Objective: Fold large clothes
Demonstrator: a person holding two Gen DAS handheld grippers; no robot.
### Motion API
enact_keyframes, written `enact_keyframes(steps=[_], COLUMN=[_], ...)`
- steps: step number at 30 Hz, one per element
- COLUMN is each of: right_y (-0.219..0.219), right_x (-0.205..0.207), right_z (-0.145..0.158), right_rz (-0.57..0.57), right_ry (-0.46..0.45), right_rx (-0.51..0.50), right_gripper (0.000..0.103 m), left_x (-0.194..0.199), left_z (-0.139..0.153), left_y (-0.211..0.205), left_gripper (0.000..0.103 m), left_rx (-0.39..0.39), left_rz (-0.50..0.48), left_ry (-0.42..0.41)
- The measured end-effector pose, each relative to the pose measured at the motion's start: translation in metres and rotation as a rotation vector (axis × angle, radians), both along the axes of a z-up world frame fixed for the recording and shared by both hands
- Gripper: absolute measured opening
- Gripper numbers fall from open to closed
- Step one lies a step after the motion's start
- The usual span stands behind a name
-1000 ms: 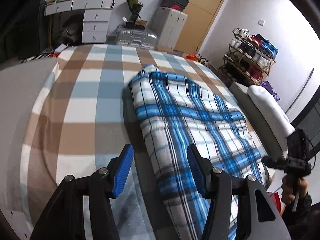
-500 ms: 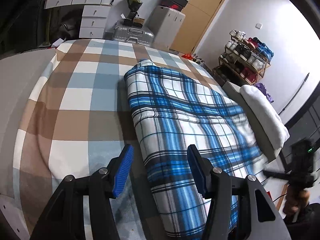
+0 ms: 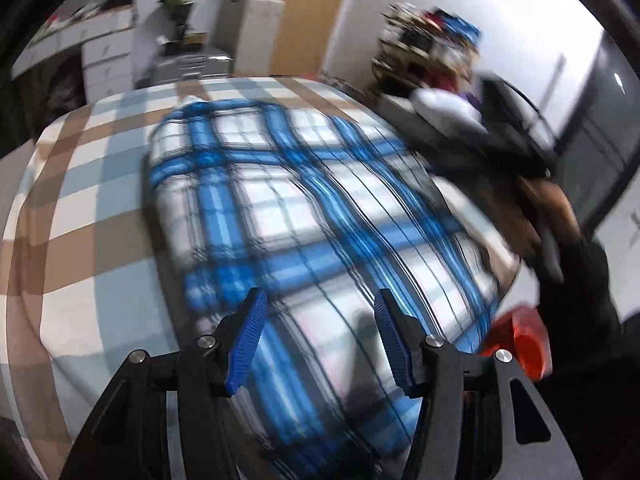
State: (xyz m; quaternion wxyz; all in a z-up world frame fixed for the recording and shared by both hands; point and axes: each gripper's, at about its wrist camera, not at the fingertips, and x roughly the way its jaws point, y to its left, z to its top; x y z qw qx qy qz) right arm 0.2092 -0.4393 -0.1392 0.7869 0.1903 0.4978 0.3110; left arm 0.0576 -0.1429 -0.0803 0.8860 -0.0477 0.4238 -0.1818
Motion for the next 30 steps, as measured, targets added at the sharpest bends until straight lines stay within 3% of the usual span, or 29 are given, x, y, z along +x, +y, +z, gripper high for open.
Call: enact_keyframes(steps=[1, 2, 3, 5, 6, 8, 9, 11, 13, 15, 17, 21, 24, 27, 28, 30], right_y=[0.006, 0.013, 0.020, 0.034, 0.037, 0.036, 0.032, 0.021, 0.005, -0.011, -0.027, -0.031, -0.006, 0.027, 0.036, 0.053], right_x=[0.010, 0.007, 0.002, -0.024, -0.029, -0.013, 0.004, 0.031, 0.026, 0.008, -0.024, -0.083, -0.123, -0.149, -0.156, -0.162], right_z=[-0.005, -0.005, 0.005, 0.043, 0.052, 0.048, 0.033, -0.004, -0.010, 0.000, 0.013, 0.028, 0.034, 0.024, 0.016, -0.005], right_rz=[-0.008, 0.011, 0.060, 0.194, 0.219, 0.178, 0.119, -0.013, -0.069, -0.062, -0.059, 0.023, 0.103, 0.192, 0.218, 0.238], right_ry=[0.020, 0.025, -0.030, -0.257, -0.312, -0.279, -0.213, -0.046, -0.020, -0.043, -0.095, -0.163, -0.251, -0.308, -0.327, -0.356], right_rx=[-0.019, -0.034, -0.017, 0.018, 0.015, -0.017, -0.071, -0.258, -0.286, -0.209, -0.153, -0.091, -0.110, -0.140, -0.167, -0.332], right_gripper=[0.022, 0.006, 0.006, 0.006, 0.006, 0.006, 0.006, 0.016, 0.016, 0.023, 0.043, 0.048, 0.048, 0.048, 0.052, 0.055], left_x=[-0.006, -0.011, -0.012, -0.015, -0.014, -0.014, -0.013, -0.015, -0.019, -0.023, -0.026, -0.022, -0.020, -0.028, -0.030, -0.033], left_z=[0.000, 0.002, 0.003, 0.004, 0.004, 0.002, 0.000, 0.000, 0.002, 0.006, 0.010, 0.013, 0.008, 0.000, -0.002, -0.006], left_y=[-0.003, -0.003, -0.002, 0.006, 0.008, 0.009, 0.008, 0.002, -0.006, -0.004, 0.005, 0.013, -0.001, -0.017, -0.019, -0.018], left_gripper=[0.050, 0.050, 0.050, 0.050, 0.050, 0.050, 0.050, 0.050, 0.050, 0.050, 0.050, 0.050, 0.050, 0.050, 0.050, 0.050], left_rx=[0.023, 0.027, 0.018, -0.022, -0.030, -0.036, -0.033, -0.014, 0.013, -0.003, -0.062, -0.124, -0.075, 0.057, 0.079, 0.087], left_rz=[-0.017, -0.022, -0.021, -0.010, -0.005, 0.001, -0.001, -0.017, -0.026, -0.023, -0.001, 0.042, 0.002, -0.025, -0.028, -0.023], left_ry=[-0.017, -0.024, -0.021, -0.005, 0.000, 0.010, 0.016, 0.017, 0.012, 0.004, -0.001, -0.017, 0.000, -0.033, -0.037, -0.037])
